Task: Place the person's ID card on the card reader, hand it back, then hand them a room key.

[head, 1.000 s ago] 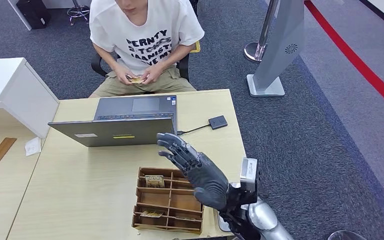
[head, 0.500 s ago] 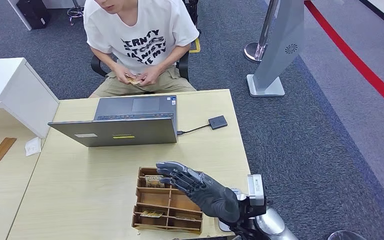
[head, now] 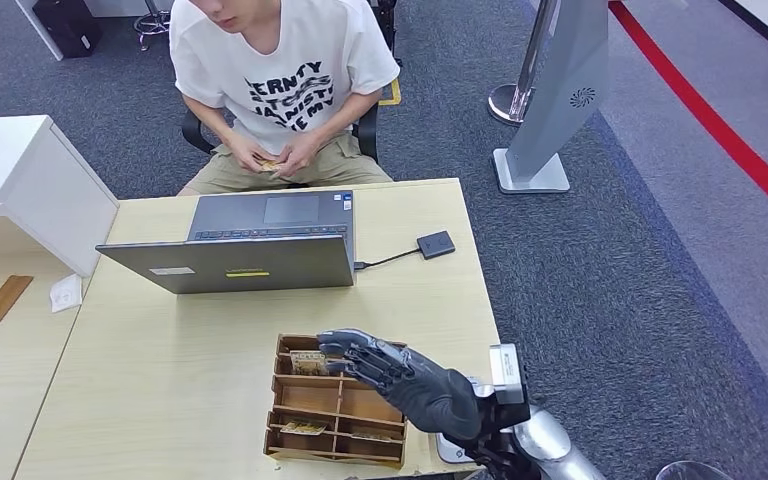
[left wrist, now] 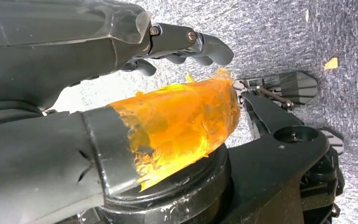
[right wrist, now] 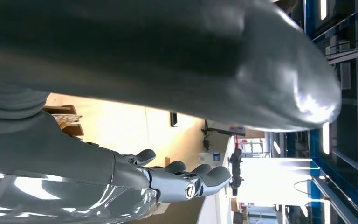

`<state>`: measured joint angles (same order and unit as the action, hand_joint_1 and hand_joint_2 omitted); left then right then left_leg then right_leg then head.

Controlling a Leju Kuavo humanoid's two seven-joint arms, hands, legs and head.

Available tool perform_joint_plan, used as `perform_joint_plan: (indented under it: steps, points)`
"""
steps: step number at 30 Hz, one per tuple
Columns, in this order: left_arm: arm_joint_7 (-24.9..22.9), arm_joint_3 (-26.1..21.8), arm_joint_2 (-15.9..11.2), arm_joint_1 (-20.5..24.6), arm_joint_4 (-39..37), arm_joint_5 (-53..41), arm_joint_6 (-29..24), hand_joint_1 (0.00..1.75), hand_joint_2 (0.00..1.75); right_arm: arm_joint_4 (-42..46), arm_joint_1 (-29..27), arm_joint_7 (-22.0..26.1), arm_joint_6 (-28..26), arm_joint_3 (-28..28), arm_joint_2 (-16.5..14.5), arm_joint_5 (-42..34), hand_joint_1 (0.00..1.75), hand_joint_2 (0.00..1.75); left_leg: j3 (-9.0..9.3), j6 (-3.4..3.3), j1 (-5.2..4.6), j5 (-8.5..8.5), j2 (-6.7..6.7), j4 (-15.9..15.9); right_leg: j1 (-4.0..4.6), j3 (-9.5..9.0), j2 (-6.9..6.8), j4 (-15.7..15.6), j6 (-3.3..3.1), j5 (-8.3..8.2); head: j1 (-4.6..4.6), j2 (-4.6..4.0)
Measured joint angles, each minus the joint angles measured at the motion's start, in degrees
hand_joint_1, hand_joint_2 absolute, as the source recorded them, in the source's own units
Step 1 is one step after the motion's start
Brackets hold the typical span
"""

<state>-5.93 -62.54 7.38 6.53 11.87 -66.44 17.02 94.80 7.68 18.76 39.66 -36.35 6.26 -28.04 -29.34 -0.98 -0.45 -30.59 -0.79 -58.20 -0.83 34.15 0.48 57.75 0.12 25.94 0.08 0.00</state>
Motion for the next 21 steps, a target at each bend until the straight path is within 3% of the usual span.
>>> perform_joint_plan:
  steps: [21]
  points:
    - [1.09, -0.48, 0.37, 0.47, 0.0, 0.98, -2.78, 0.0, 0.0, -1.48, -0.24, 0.4, 1.47, 0.02, 1.56, -0.09, 0.0, 0.0, 0.01, 0.0, 0.0, 0.0, 0.01, 0.0, 0.0, 0.0, 0.0, 0.0, 0.0, 0.0, 0.01, 0.0]
